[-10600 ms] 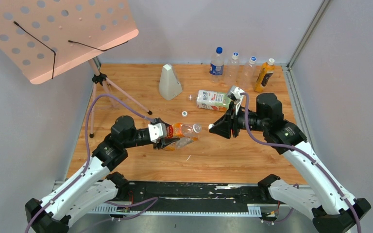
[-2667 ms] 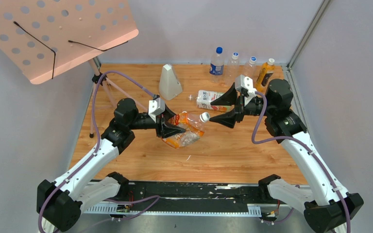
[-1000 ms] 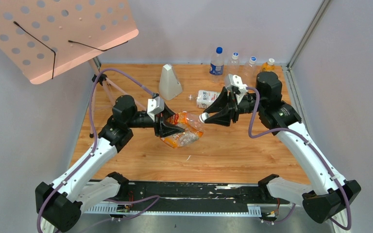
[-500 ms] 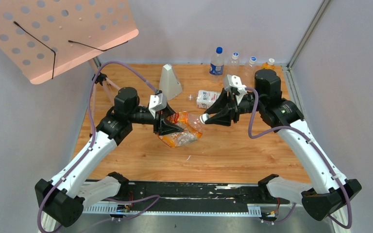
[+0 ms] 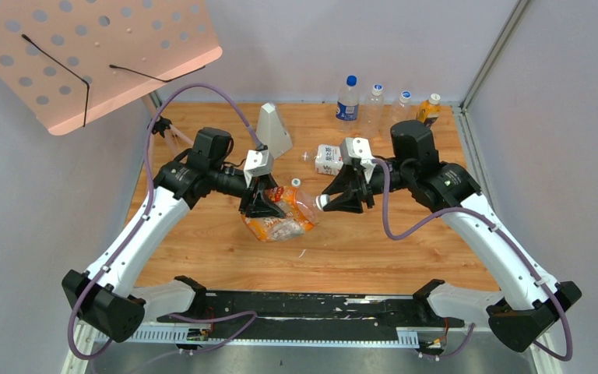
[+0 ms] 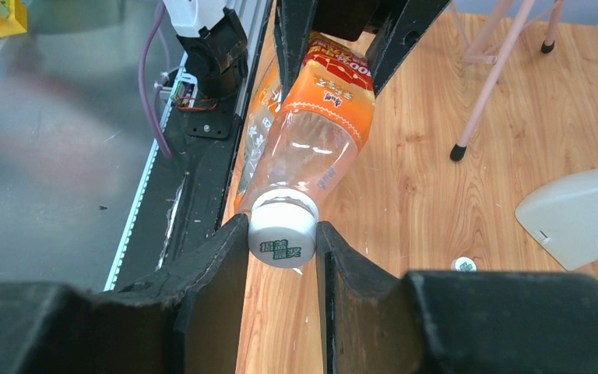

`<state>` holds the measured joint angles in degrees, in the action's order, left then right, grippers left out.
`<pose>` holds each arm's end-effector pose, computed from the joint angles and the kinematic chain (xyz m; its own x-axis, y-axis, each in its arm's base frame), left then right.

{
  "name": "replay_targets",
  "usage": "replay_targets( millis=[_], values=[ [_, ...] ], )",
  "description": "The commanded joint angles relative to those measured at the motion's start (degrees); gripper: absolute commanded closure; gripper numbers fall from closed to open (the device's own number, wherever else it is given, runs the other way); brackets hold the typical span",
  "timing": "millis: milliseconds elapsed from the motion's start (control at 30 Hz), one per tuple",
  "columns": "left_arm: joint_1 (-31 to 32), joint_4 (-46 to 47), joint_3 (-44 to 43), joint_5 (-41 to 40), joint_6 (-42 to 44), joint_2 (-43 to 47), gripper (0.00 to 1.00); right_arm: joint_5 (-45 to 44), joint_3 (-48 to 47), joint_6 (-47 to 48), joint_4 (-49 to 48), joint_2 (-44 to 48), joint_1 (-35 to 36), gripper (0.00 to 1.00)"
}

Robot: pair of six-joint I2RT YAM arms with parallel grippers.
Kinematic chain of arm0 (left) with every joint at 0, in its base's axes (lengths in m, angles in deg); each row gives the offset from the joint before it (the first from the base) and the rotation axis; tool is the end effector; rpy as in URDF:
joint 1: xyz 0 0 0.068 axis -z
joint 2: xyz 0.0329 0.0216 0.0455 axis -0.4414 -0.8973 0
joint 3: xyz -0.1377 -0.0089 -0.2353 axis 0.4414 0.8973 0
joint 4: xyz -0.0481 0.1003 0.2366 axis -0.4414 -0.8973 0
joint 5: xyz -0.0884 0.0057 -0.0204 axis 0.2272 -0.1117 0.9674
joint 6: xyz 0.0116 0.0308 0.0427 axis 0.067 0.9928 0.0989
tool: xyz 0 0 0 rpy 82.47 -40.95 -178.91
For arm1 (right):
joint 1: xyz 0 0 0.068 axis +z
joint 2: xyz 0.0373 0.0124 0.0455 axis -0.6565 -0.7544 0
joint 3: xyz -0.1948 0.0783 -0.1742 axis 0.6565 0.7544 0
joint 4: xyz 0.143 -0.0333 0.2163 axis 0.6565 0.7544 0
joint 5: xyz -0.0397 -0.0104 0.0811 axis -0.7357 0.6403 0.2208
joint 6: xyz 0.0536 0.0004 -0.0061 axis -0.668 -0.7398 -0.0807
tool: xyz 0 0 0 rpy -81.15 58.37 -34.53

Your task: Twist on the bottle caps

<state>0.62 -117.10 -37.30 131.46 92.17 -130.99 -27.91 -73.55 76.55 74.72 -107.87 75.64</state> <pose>0.1865 -0.1302 0.3664 -0.1742 0.3283 -0.9284 0.9751 -0.0738 -0.2091 0.1668 0.1514 0.4121 0.0838 -0.2766 -0.9573 -0.9914 -0.1202 -0.0521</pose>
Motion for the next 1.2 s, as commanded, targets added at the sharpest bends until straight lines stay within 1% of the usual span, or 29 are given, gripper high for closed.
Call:
replay_targets(
  millis=[0,200,333,400,433,500,567,600,633,667,700,733,800,900,967,1167],
  values=[
    [0.4,-10.1,-3.1,2.5,6.7,-1.7,1.00,-2.0,-4.1,5.5,-0.2,-0.9,2.1,1.00],
    [0.4,-11.4,-3.2,0.8,7.4,-0.7,1.00,-4.8,-7.6,7.7,2.5,-2.4,3.9,1.00],
    [0.4,-11.7,-3.4,-0.4,7.3,-0.2,1.00,-8.6,-9.4,9.0,4.7,-4.4,6.7,1.00],
    [0.4,-10.1,-3.2,-2.4,5.8,0.3,1.00,-10.0,-10.0,8.8,5.3,-5.6,7.6,1.00],
    [0.4,-9.1,-2.7,-3.3,3.6,0.7,1.00,-10.3,-10.1,8.2,5.3,-6.0,7.7,1.00],
    [0.4,-5.1,-1.1,-6.8,0.3,2.7,1.00,-10.5,-9.7,4.8,4.0,-6.6,7.8,1.00],
    [0.4,1.1,2.1,-11.2,-2.9,6.0,1.00,-10.6,-9.2,0.1,2.3,-7.2,7.8,1.00],
    [0.4,6.1,5.1,-14.2,-3.8,9.0,1.00,-10.7,-9.1,-2.5,1.4,-7.6,7.7,1.00],
    [0.4,9.0,6.8,-15.7,-5.4,10.4,1.00,-11.2,-8.8,-5.7,0.3,-7.7,7.7,1.00],
    [0.4,14.8,10.5,-18.7,-6.1,13.6,1.00,-11.9,-8.3,-8.8,-1.3,-7.8,7.7,1.00],
    [0.5,17.6,12.3,-21.1,-6.9,15.3,1.00,-12.8,-7.8,-12.4,-2.6,-7.9,7.6,1.00],
    [0.5,22.9,16.0,-22.0,-7.2,18.5,1.00,-13.9,-7.5,-16.0,-3.8,-8.0,7.7,1.00],
    [0.8,29.6,20.6,-24.6,-7.5,22.6,1.00,-17.1,-7.3,-23.2,-5.9,-8.4,7.6,1.00],
    [2.7,35.3,24.7,-30.2,-5.4,27.4,1.00,-22.7,-7.8,-33.9,-6.1,-9.9,7.4,1.00],
    [4.2,36.5,26.3,-33.7,-3.5,28.7,1.00,-22.8,-7.9,-38.9,-6.0,-10.6,7.2,1.00],
    [7.5,38.6,28.1,-44.3,-0.2,30.4,1.00,-23.7,-8.7,-49.6,-6.1,-11.9,5.4,1.00]
  ],
)
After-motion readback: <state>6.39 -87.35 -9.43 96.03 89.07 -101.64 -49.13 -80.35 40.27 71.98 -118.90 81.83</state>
